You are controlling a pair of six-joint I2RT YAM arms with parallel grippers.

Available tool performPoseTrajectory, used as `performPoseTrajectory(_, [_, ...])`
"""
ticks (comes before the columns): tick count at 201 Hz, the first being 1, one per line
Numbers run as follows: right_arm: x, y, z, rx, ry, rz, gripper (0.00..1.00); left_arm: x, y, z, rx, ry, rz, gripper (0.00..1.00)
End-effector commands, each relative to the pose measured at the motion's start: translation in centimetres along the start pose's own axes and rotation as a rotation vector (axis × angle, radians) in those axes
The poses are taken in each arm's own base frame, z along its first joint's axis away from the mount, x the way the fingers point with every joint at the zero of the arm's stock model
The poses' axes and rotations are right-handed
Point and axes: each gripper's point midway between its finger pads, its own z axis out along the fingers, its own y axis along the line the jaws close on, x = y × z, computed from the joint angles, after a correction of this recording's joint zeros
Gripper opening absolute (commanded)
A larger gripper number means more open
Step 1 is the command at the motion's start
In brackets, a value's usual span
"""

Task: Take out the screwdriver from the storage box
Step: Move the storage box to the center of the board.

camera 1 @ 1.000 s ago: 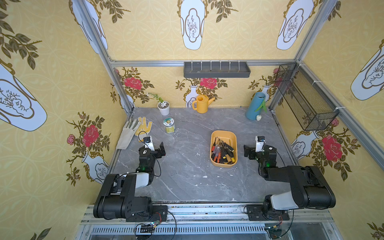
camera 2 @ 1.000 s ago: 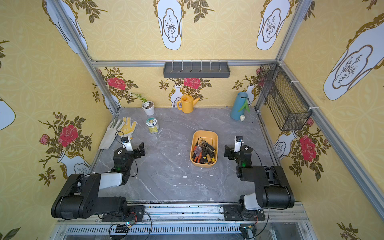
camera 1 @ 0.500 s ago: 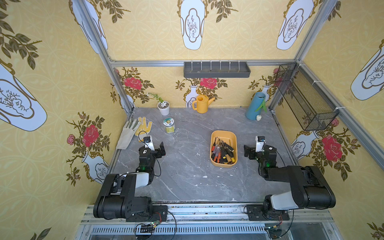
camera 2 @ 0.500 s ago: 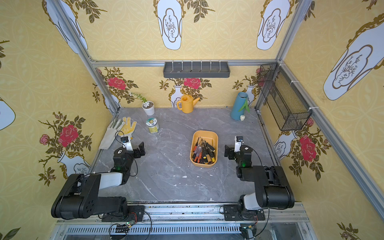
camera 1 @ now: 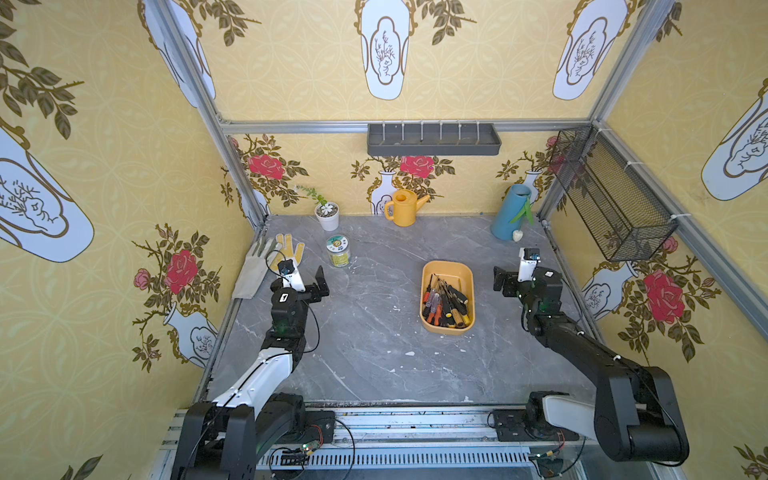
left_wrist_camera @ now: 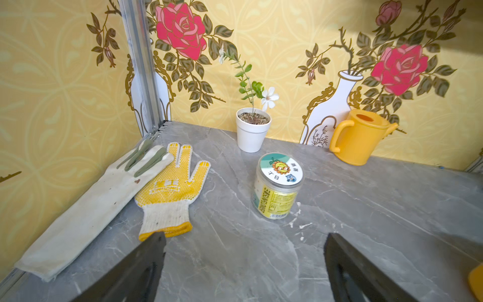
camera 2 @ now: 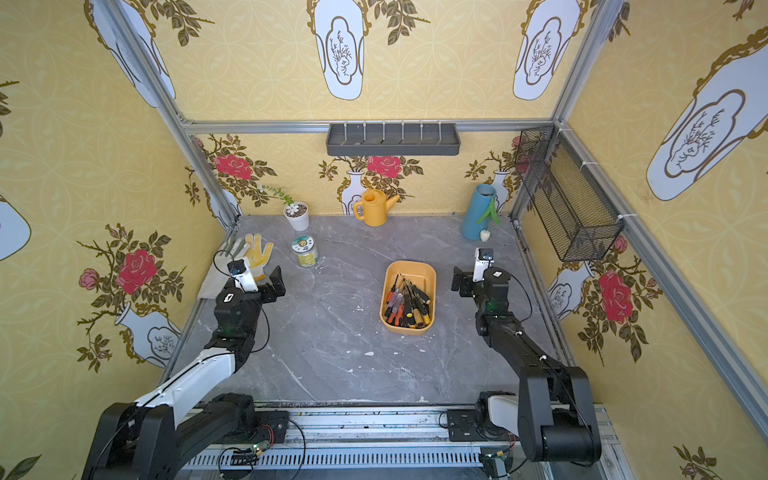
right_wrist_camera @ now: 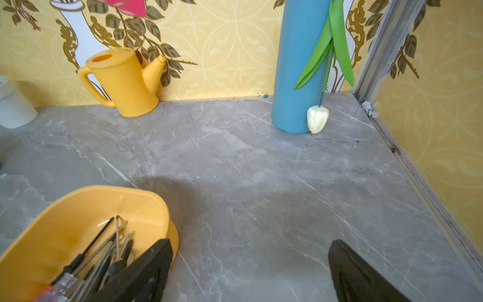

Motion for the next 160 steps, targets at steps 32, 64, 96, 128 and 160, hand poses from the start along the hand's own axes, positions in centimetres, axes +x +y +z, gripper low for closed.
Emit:
performPoseTrajectory(32, [2.1, 5.4, -0.3, -0.101, 0.375, 0.008, 0.98, -3.0, -4.7, 0.0, 0.137, 0.146, -0.090, 0.99])
performPoseTrajectory(64, [3.4, 8.5, -0.8, -0.106, 0.508, -0.027, 0.99, -4.0, -8.1, -0.5, 0.215, 0.246, -0.058, 0.99])
performPoseTrajectory(96, [4.9, 9.5, -1.1, -0.094, 0.603, 0.023, 0.97, -3.3, -10.7, -1.2, 0.265, 0.341, -0.034, 0.99])
performPoseTrajectory(128, [6.9, 9.0, -0.6, -0.048, 0.684, 0.058, 0.95, -1.4, -13.2, -2.0, 0.297, 0.445, 0.003, 0.99])
performPoseTrajectory(160, [9.2, 8.6, 0.4, -0.003, 0.758, 0.084, 0.91, 0.1, -15.1, -2.7, 0.321, 0.516, 0.005, 0.99])
